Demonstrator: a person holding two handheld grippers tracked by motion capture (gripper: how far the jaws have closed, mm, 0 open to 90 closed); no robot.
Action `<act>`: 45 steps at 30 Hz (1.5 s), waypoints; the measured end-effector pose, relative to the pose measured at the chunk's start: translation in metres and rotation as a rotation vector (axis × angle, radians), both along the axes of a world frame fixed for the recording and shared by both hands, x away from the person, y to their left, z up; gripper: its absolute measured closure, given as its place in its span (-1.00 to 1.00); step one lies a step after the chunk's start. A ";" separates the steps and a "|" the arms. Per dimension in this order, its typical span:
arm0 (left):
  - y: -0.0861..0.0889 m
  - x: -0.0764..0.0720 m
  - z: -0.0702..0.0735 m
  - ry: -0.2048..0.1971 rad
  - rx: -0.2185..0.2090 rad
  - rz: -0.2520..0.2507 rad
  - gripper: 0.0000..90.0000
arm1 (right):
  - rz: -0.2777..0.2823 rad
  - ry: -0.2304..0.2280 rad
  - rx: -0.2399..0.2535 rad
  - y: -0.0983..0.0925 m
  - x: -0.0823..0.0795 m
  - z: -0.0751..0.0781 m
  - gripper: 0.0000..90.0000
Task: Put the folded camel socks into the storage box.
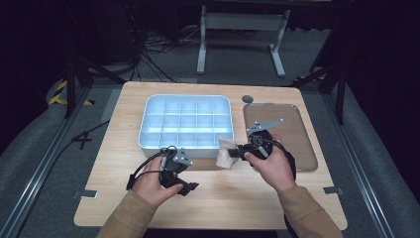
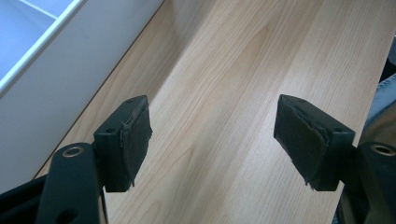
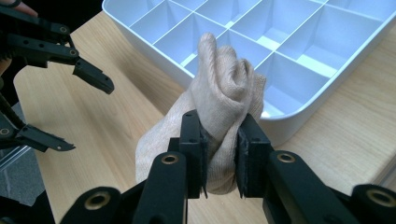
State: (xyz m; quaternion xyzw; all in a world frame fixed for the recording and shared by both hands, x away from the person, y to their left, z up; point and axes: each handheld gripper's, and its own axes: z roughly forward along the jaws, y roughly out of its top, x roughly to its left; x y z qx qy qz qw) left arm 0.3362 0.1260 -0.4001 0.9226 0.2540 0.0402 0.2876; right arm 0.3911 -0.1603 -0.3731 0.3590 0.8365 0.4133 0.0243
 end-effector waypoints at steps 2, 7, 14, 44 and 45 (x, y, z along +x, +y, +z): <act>0.003 0.000 0.000 0.003 0.005 0.009 -0.38 | 0.003 -0.010 -0.005 0.000 0.004 0.003 0.69; 0.009 -0.002 0.002 -0.006 -0.002 0.032 -0.38 | -0.001 -0.026 -0.016 0.000 0.015 0.009 0.69; 0.019 -0.004 0.002 -0.013 0.002 0.055 -0.38 | -0.002 -0.049 -0.040 0.004 0.028 0.017 0.69; 0.068 -0.010 -0.002 -0.065 -0.019 0.186 -0.44 | 0.030 -0.098 -0.211 0.028 0.081 0.017 0.68; 0.068 -0.010 -0.002 -0.064 -0.018 0.186 -0.43 | 0.027 -0.100 -0.209 0.029 0.081 0.018 0.68</act>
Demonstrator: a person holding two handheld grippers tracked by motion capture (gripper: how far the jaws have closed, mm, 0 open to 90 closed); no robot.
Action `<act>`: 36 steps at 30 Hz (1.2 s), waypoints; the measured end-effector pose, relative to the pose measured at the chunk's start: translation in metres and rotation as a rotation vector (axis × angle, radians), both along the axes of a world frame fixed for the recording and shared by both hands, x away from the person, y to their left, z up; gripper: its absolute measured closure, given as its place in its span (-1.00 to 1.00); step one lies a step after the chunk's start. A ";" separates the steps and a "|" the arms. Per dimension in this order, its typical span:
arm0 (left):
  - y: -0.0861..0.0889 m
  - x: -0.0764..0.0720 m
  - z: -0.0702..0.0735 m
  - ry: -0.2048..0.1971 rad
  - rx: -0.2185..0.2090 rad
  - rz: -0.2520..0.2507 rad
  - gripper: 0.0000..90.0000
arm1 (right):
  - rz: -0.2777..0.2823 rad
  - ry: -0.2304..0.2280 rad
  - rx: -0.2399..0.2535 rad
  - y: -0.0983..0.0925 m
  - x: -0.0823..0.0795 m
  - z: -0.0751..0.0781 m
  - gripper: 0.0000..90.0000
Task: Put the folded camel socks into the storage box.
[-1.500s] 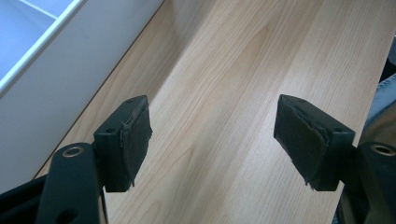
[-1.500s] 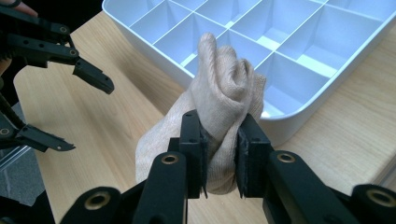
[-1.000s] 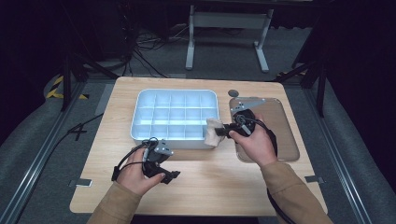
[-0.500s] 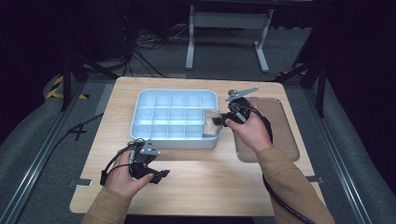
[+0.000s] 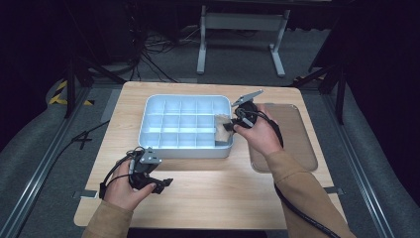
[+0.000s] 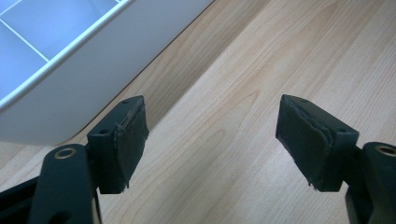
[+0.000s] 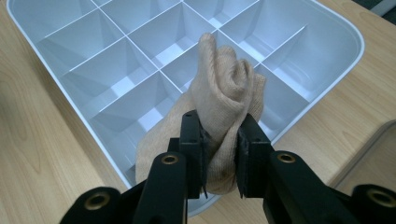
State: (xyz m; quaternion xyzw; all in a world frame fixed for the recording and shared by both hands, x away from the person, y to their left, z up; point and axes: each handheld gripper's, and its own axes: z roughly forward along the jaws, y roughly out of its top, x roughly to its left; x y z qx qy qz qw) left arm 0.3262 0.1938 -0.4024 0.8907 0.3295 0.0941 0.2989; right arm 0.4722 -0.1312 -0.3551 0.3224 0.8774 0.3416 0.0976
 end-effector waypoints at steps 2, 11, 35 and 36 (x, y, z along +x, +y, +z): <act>0.001 0.000 0.000 -0.002 0.011 -0.001 -0.43 | -0.004 -0.008 -0.018 0.001 0.001 0.000 0.68; -0.001 0.002 -0.003 0.014 0.012 -0.013 -0.43 | 0.026 -0.026 -0.132 0.015 0.002 -0.008 0.68; -0.006 0.006 -0.006 0.037 0.017 -0.029 -0.43 | 0.013 0.085 -0.213 0.029 0.006 -0.029 0.67; -0.006 0.006 -0.006 0.037 0.018 -0.024 -0.43 | 0.017 0.091 -0.218 0.030 0.006 -0.029 0.67</act>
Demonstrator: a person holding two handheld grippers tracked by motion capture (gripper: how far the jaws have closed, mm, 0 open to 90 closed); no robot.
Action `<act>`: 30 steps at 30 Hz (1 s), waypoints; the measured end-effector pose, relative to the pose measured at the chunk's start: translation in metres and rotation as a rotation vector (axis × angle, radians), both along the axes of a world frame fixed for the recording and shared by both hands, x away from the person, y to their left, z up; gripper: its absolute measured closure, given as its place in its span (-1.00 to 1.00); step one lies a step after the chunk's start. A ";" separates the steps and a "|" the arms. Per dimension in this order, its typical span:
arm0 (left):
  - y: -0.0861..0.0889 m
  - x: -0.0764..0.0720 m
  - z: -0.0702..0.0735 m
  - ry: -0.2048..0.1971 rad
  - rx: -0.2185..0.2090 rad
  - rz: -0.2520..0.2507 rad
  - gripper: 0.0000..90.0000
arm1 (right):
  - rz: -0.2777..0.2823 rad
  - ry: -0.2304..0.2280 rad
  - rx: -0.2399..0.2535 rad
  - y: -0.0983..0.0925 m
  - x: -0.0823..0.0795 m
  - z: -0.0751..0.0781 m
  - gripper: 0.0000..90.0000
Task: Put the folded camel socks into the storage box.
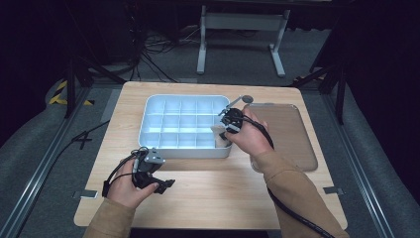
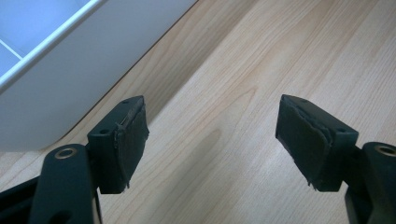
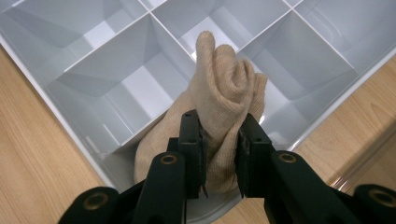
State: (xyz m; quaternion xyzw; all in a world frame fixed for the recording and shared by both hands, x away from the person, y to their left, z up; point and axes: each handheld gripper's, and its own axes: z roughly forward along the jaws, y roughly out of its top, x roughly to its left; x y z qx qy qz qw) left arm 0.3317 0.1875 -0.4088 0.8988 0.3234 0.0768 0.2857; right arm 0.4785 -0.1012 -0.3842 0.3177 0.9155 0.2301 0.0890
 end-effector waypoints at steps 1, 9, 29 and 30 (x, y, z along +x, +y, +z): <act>0.000 0.000 0.000 0.000 0.005 0.000 -0.43 | 0.002 0.004 -0.005 0.001 0.000 0.000 0.66; 0.002 -0.002 -0.001 0.000 0.007 0.005 -0.43 | 0.010 0.028 -0.052 0.006 0.001 -0.005 0.66; 0.007 -0.005 -0.002 -0.002 0.014 0.013 -0.43 | 0.021 0.092 -0.159 0.017 0.005 -0.016 0.62; 0.007 -0.005 -0.002 -0.001 0.014 0.014 -0.43 | 0.020 0.086 -0.145 0.015 0.005 -0.014 0.55</act>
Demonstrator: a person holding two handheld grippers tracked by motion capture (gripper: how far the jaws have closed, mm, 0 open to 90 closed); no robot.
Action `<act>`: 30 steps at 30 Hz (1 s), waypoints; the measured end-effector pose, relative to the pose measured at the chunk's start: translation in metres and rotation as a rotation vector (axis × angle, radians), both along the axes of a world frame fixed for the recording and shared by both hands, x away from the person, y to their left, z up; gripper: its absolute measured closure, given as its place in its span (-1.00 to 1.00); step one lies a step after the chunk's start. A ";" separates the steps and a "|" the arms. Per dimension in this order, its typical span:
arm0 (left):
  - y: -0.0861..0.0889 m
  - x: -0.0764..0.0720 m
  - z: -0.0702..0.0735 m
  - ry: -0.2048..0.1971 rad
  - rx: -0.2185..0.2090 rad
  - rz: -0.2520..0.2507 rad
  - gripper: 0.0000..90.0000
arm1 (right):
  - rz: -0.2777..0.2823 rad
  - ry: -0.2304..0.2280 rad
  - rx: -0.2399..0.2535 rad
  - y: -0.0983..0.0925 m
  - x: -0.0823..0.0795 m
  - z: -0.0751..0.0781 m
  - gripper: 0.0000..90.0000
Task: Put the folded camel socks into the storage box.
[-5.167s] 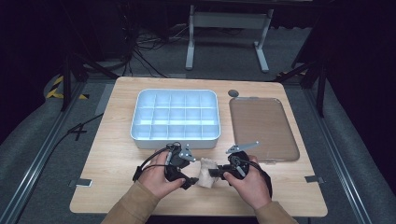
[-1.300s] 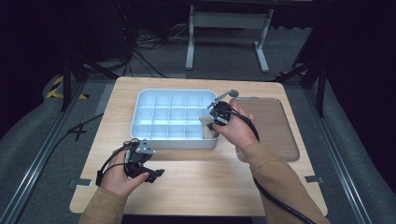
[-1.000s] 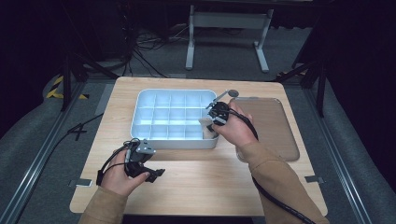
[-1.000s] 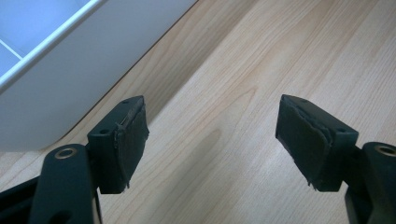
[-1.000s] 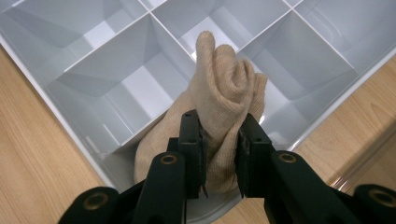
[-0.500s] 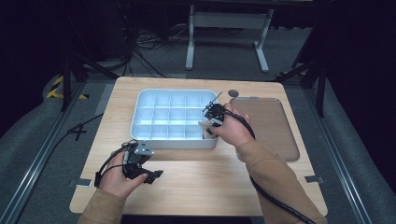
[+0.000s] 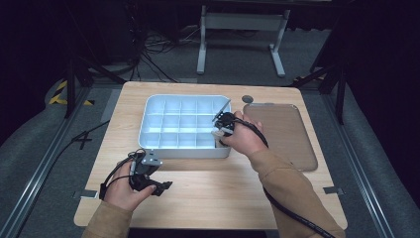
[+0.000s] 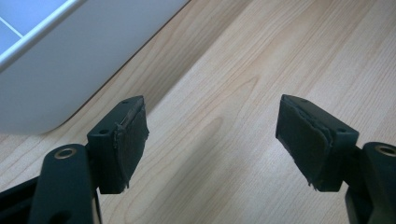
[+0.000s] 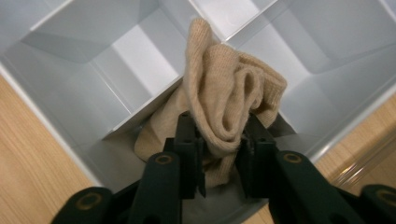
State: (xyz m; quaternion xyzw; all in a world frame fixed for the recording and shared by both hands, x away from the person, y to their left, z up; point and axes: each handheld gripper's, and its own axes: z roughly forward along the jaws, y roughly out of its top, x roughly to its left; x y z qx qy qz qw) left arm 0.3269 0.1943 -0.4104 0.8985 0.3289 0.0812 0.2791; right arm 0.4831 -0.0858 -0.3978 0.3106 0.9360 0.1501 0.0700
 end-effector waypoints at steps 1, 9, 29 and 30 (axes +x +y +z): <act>0.000 0.000 0.000 0.000 0.000 0.000 -0.43 | 0.000 0.000 0.000 0.000 0.000 0.000 0.55; -0.002 0.001 -0.001 0.025 0.015 -0.024 -0.44 | -0.040 -0.071 0.126 -0.001 0.001 0.011 0.62; -0.004 0.001 -0.003 0.023 0.014 -0.016 -0.44 | -0.035 0.035 -0.042 0.017 0.012 -0.017 0.78; -0.004 0.001 -0.004 0.021 0.011 -0.010 -0.44 | -0.034 0.038 -0.041 0.017 0.012 -0.018 0.78</act>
